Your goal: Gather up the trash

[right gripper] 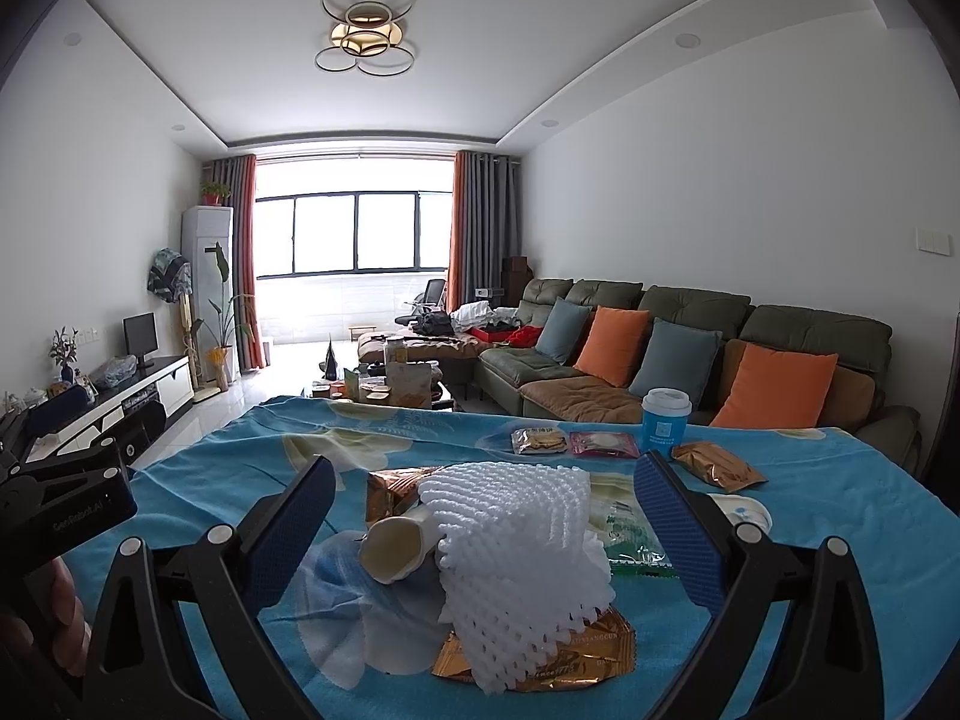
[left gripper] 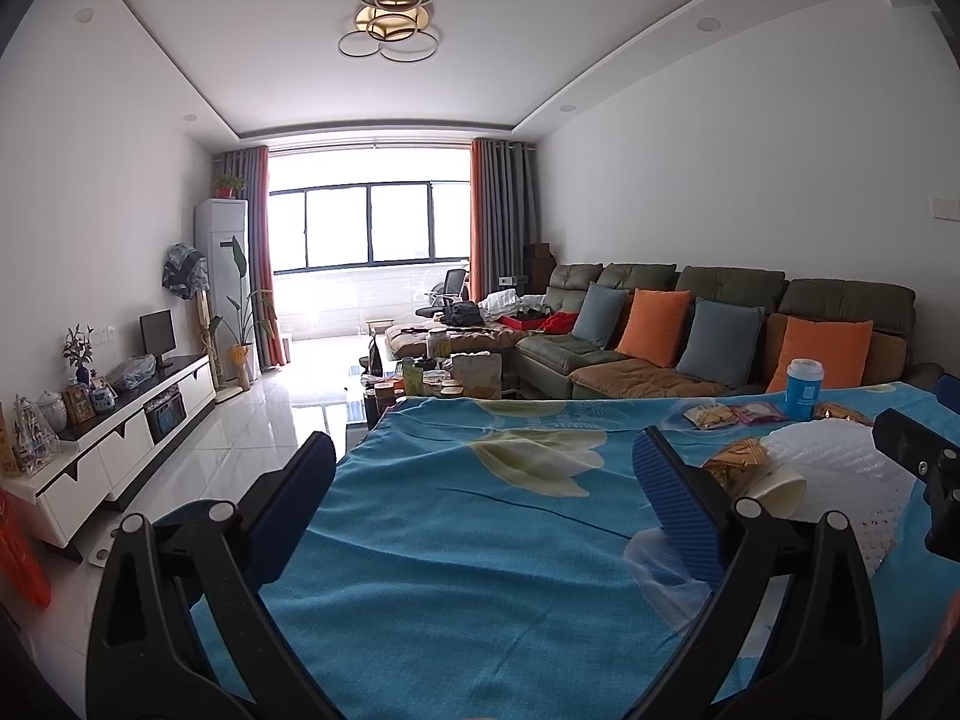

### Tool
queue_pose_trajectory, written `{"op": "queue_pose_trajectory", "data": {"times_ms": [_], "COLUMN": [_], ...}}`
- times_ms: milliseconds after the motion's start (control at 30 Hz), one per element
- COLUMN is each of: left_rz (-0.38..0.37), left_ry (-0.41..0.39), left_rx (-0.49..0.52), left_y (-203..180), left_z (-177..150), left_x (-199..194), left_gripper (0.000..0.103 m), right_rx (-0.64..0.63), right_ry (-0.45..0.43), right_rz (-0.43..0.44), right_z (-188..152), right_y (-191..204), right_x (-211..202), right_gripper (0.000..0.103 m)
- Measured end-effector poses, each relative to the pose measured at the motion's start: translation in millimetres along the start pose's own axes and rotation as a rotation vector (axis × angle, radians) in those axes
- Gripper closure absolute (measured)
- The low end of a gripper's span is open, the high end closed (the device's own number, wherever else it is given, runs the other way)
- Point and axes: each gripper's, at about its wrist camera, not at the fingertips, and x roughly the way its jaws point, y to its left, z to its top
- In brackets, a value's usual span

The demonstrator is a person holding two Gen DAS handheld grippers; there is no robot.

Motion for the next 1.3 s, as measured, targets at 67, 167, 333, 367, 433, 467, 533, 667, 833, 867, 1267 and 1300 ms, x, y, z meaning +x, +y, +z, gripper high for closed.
{"op": "queue_pose_trajectory", "data": {"times_ms": [67, 167, 333, 367, 433, 467, 533, 667, 833, 867, 1267, 1300], "left_rz": [0.001, 0.0, 0.0, 0.0, 0.0, 0.0, 0.0, 0.0, 0.001, 0.001, -0.003, -0.003], "left_ry": [-0.001, -0.002, 0.0, -0.001, -0.001, -0.001, 0.0, 0.0, -0.001, -0.002, 0.005, 0.005], "left_rx": [-0.003, -0.003, -0.009, -0.009, -0.009, -0.009, -0.011, -0.012, -0.014, -0.015, -0.016, -0.016], "left_y": [1.0, 1.5, 2.9, 3.1, 3.1, 3.0, 3.5, 3.4, 4.0, 4.5, 4.6, 4.6], "left_z": [0.8, 0.7, -0.2, -0.7, -0.6, -0.7, -0.6, -0.4, -0.4, -0.3, 0.3, 0.2], "left_x": [-0.9, -1.0, -0.5, -1.4, -1.2, -1.1, -1.6, -1.4, -1.9, -2.1, -2.1, -1.6], "left_gripper": [0.006, 0.006, 0.006, 0.006, 0.006, 0.006, 0.006, 0.006, 0.006, 0.006, 0.006, 0.006], "right_rx": [0.0, -0.001, 0.0, 0.0, -0.001, -0.002, -0.002, 0.0, -0.001, 0.0, -0.001, 0.0], "right_ry": [0.0, 0.0, 0.003, 0.003, 0.004, 0.003, 0.004, 0.004, 0.004, 0.004, 0.005, 0.005], "right_rz": [0.001, 0.002, 0.003, 0.006, 0.006, 0.007, 0.006, 0.006, 0.007, 0.007, 0.006, 0.006], "right_z": [-0.1, -0.3, -1.1, -1.3, -1.6, -1.7, -1.6, -1.7, -1.5, -1.7, -1.8, -1.9], "right_y": [0.8, 1.2, 1.6, 2.2, 2.9, 3.7, 3.5, 3.8, 3.1, 3.1, 3.7, 3.7], "right_x": [0.4, 0.2, 0.7, 1.1, 1.1, 1.2, 1.3, 1.4, 1.4, 1.4, 1.3, 1.3], "right_gripper": [0.007, 0.007, 0.007, 0.007, 0.007, 0.007, 0.007, 0.007, 0.007, 0.007, 0.007, 0.007]}}
